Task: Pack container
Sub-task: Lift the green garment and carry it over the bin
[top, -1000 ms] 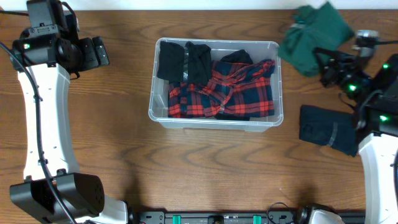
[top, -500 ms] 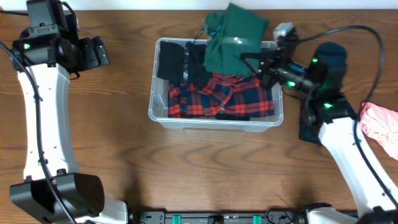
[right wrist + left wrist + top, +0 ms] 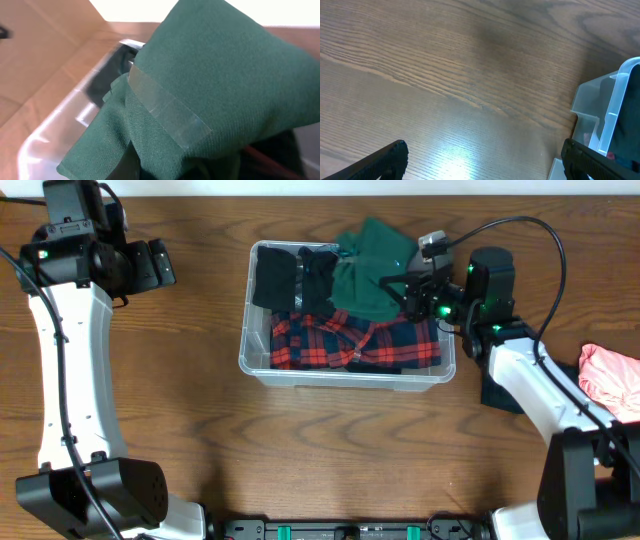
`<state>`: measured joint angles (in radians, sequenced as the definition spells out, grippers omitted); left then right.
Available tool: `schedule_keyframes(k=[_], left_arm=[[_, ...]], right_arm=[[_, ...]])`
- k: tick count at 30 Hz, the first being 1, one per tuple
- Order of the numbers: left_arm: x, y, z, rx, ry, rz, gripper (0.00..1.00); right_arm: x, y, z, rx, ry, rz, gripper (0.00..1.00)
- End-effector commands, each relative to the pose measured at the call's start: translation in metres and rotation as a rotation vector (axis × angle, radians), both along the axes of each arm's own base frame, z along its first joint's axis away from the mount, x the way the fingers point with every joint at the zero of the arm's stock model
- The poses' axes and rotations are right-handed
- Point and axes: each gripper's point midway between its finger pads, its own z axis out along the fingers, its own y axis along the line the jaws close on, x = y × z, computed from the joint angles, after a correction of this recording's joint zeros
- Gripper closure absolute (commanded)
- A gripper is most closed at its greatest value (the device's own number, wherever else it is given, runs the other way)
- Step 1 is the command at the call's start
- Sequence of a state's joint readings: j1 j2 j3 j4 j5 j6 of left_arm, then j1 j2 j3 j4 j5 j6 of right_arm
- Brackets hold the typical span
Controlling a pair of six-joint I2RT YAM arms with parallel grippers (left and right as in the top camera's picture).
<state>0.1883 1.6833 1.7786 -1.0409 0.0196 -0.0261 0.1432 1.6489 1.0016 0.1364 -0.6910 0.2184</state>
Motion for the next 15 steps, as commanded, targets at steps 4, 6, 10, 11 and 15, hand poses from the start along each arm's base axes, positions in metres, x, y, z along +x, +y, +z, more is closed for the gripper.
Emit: schedule_keyframes(k=[4,6,10,11,15], left_arm=[[0.000,0.002,0.006,0.003,-0.014,0.005,0.02],[0.000,0.002,0.006,0.003,-0.014,0.005,0.02],[0.000,0.002,0.006,0.003,-0.014,0.005,0.02],[0.000,0.002,0.006,0.003,-0.014,0.005,0.02],[0.000,0.002,0.006,0.003,-0.014,0.005,0.02]], right_arm=[[0.022,-0.048,-0.027,-0.062,0.065,-0.146,0.53],[0.022,-0.059,-0.031,-0.064,0.087,-0.170,0.20],[0.021,-0.072,-0.032,-0.050,0.109,-0.184,0.01],[0.019,-0.073,-0.030,-0.040,0.111,-0.177,0.01],[0.015,-0.073,-0.015,-0.020,0.088,-0.160,0.01]])
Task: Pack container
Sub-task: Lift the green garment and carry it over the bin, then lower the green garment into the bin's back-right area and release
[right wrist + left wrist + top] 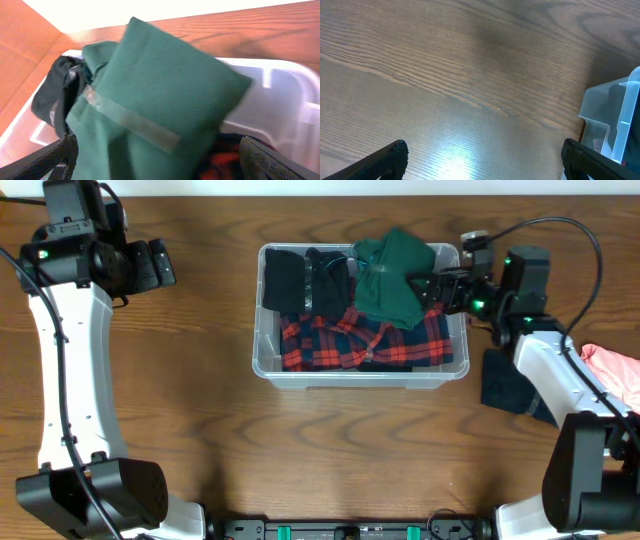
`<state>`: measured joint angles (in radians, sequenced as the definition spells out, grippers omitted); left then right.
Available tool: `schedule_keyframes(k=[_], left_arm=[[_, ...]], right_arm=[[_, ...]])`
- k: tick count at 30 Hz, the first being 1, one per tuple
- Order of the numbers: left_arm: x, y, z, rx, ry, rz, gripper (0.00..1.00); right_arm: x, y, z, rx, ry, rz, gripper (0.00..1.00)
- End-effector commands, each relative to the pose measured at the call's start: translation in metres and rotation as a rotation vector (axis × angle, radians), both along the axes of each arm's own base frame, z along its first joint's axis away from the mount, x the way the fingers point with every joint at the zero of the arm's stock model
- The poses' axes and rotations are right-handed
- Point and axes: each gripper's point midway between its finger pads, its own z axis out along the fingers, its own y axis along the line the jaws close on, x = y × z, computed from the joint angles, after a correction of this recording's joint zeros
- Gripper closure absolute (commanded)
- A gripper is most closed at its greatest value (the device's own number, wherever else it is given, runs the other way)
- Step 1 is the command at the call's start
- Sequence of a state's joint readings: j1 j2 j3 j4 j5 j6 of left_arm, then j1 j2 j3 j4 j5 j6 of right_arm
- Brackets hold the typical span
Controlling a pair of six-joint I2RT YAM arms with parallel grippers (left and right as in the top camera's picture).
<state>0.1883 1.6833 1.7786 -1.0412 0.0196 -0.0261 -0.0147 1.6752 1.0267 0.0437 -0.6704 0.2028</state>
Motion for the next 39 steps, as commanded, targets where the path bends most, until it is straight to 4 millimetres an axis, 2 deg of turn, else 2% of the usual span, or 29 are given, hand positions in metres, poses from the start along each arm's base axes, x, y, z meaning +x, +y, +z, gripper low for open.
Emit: schedule_keyframes(k=[1,8,10,17,21,24,26,28,31,39], left_arm=[[0.000,0.002,0.006,0.003,-0.014,0.005,0.02],[0.000,0.002,0.006,0.003,-0.015,0.005,0.02],[0.000,0.002,0.006,0.003,-0.015,0.005,0.02],[0.000,0.002,0.006,0.003,-0.014,0.005,0.02],[0.000,0.002,0.006,0.003,-0.014,0.005,0.02],[0.000,0.002,0.006,0.003,-0.014,0.005,0.02],[0.000,0.002,0.006,0.003,-0.014,0.005,0.02],[0.000,0.002,0.006,0.003,-0.014,0.005,0.02],[0.000,0.002,0.006,0.003,-0.014,0.005,0.02],[0.000,0.002,0.006,0.003,-0.014,0.005,0.02]], right_arm=[[-0.006,0.001,0.010,0.007,-0.009,0.010,0.01],[-0.018,0.009,0.058,-0.012,-0.130,0.029,0.01],[-0.020,0.011,0.065,-0.045,-0.154,0.021,0.01],[-0.024,0.019,0.048,-0.408,-0.091,-0.027,0.01],[-0.018,0.029,0.060,-0.527,-0.099,-0.069,0.01],[-0.008,0.036,0.072,-0.529,-0.131,-0.079,0.01],[0.000,0.038,0.073,-0.528,-0.134,-0.081,0.01],[0.006,0.039,0.066,-0.532,-0.120,-0.078,0.01],[0.015,0.042,0.042,-0.545,-0.072,-0.065,0.01],[0.019,0.057,-0.046,-0.580,0.105,-0.005,0.01]])
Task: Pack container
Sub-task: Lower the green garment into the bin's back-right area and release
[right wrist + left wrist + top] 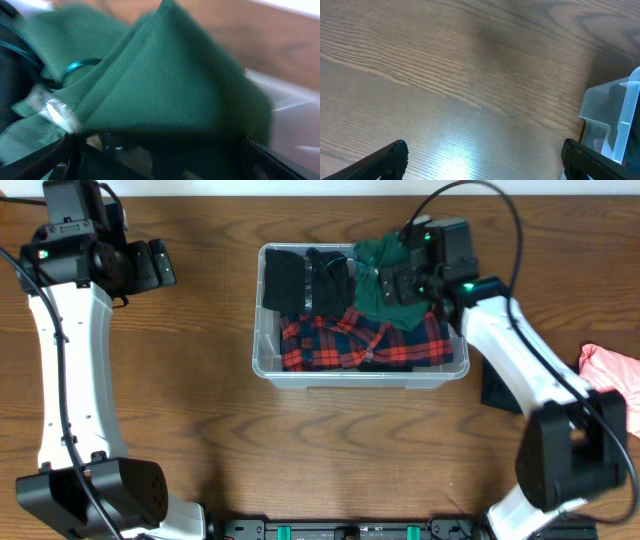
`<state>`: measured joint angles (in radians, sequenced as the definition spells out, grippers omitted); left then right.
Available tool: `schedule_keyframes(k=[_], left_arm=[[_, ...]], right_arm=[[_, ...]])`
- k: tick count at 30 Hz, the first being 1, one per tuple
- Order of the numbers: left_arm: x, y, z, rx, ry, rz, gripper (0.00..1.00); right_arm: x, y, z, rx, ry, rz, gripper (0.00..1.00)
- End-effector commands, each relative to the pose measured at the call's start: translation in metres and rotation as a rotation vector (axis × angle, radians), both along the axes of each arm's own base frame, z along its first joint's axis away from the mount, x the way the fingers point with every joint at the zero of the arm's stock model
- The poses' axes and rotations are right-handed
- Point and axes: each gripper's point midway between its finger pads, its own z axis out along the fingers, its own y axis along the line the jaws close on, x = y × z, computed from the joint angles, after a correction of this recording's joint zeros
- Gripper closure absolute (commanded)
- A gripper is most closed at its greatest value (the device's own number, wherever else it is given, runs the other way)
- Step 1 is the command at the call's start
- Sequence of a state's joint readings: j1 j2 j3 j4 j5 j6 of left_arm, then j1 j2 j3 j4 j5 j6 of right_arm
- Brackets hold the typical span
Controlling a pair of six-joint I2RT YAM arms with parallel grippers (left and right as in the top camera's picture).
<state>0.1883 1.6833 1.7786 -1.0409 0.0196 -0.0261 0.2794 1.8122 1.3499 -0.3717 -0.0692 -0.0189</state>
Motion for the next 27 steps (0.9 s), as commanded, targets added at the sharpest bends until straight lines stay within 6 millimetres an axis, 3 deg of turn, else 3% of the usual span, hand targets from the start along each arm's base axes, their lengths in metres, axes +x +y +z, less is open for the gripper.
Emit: schedule_keyframes(k=[1,7,11,15,20,23,27], left_arm=[[0.000,0.002,0.006,0.003,-0.014,0.005,0.02],[0.000,0.002,0.006,0.003,-0.014,0.005,0.02],[0.000,0.002,0.006,0.003,-0.014,0.005,0.02],[0.000,0.002,0.006,0.003,-0.014,0.005,0.02],[0.000,0.002,0.006,0.003,-0.014,0.005,0.02],[0.000,0.002,0.006,0.003,-0.014,0.005,0.02],[0.000,0.002,0.006,0.003,-0.014,0.005,0.02]], right_arm=[[-0.001,0.011,-0.033,-0.018,0.069,0.008,0.01],[-0.016,0.019,-0.099,-0.053,0.225,0.011,0.01],[-0.018,0.021,-0.108,-0.046,0.246,-0.003,0.01],[-0.013,0.022,-0.092,-0.033,0.209,-0.004,0.01],[-0.013,0.022,-0.055,-0.015,0.157,-0.004,0.01],[-0.016,0.020,-0.019,0.001,0.114,-0.006,0.01],[-0.023,0.006,0.046,0.051,0.040,-0.056,0.01]])
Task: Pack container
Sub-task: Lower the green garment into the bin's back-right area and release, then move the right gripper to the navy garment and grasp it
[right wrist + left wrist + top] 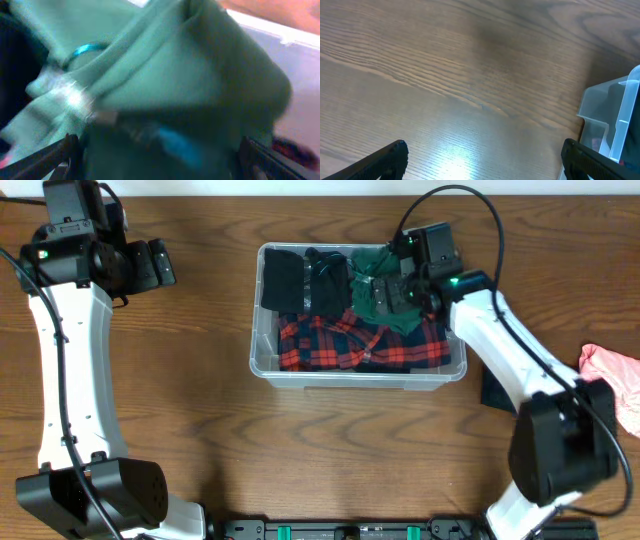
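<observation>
The clear plastic container (300, 370) sits mid-table; its corner (615, 125) shows in the left wrist view. It holds black garments (300, 280), a red plaid shirt (350, 340) and a green garment (385, 265) at its far right. My right gripper (392, 292) is down in the container on the green garment (165, 75), open, with the cloth filling the space between its fingers (160, 155). My left gripper (160, 265) is open over bare table far left of the container, nothing between its fingers (482, 152).
A pink cloth (612, 375) lies at the right table edge. A dark navy cloth (497, 395) lies on the table right of the container, partly under my right arm. The table's far edge runs just behind the container.
My right gripper has moved a little lower and to the left onto the green garment, which now sits flatter inside the container. The left arm and container are unchanged.
At first the container lay skewed further left, with the green garment bulging over its far rim at my right gripper. Then the container stood squared further right, my gripper open beside its right end. Later the gripper was above the green garment, and now lies on it.
</observation>
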`<state>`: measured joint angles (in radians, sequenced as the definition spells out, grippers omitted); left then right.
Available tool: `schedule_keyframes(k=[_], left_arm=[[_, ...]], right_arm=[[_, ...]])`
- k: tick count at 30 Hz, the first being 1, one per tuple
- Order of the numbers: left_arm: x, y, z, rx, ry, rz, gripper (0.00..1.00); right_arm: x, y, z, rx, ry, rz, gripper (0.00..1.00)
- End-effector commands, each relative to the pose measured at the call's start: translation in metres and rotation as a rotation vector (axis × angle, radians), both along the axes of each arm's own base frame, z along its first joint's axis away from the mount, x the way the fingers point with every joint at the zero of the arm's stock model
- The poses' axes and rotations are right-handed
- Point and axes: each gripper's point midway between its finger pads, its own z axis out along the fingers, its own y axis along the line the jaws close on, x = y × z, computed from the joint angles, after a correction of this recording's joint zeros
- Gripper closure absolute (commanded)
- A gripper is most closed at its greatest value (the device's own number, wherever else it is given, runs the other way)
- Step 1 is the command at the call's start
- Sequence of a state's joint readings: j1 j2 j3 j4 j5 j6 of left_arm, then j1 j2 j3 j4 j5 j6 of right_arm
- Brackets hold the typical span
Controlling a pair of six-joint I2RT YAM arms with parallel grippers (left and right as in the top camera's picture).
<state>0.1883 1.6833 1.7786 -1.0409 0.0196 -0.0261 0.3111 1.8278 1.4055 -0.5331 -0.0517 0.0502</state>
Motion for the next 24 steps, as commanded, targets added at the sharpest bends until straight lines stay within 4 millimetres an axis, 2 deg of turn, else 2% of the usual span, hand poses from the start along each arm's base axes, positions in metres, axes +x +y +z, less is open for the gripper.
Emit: schedule_keyframes(k=[1,4,7,9,11,14,17,20,24], left_arm=[[0.000,0.002,0.006,0.003,-0.014,0.005,0.02],[0.000,0.002,0.006,0.003,-0.014,0.005,0.02],[0.000,0.002,0.006,0.003,-0.014,0.005,0.02],[0.000,0.002,0.006,0.003,-0.014,0.005,0.02],[0.000,0.002,0.006,0.003,-0.014,0.005,0.02],[0.000,0.002,0.006,0.003,-0.014,0.005,0.02],[0.000,0.002,0.006,0.003,-0.014,0.005,0.02],[0.000,0.002,0.006,0.003,-0.014,0.005,0.02],[0.000,0.002,0.006,0.003,-0.014,0.005,0.02]], right_arm=[[-0.005,-0.006,0.070,0.071,-0.106,-0.047,0.01],[-0.015,-0.027,0.113,0.107,-0.168,-0.103,0.01],[-0.029,-0.050,0.147,0.129,-0.224,-0.148,0.01],[-0.045,-0.064,0.161,0.145,-0.222,-0.164,0.01],[-0.062,-0.076,0.162,0.154,-0.181,-0.183,0.01],[-0.091,-0.112,0.148,0.170,-0.057,-0.353,0.01],[-0.115,-0.145,0.124,0.195,0.067,-0.548,0.01],[-0.142,-0.184,0.087,0.179,0.193,-0.818,0.01],[-0.161,-0.213,0.039,0.184,0.274,-1.008,0.01]])
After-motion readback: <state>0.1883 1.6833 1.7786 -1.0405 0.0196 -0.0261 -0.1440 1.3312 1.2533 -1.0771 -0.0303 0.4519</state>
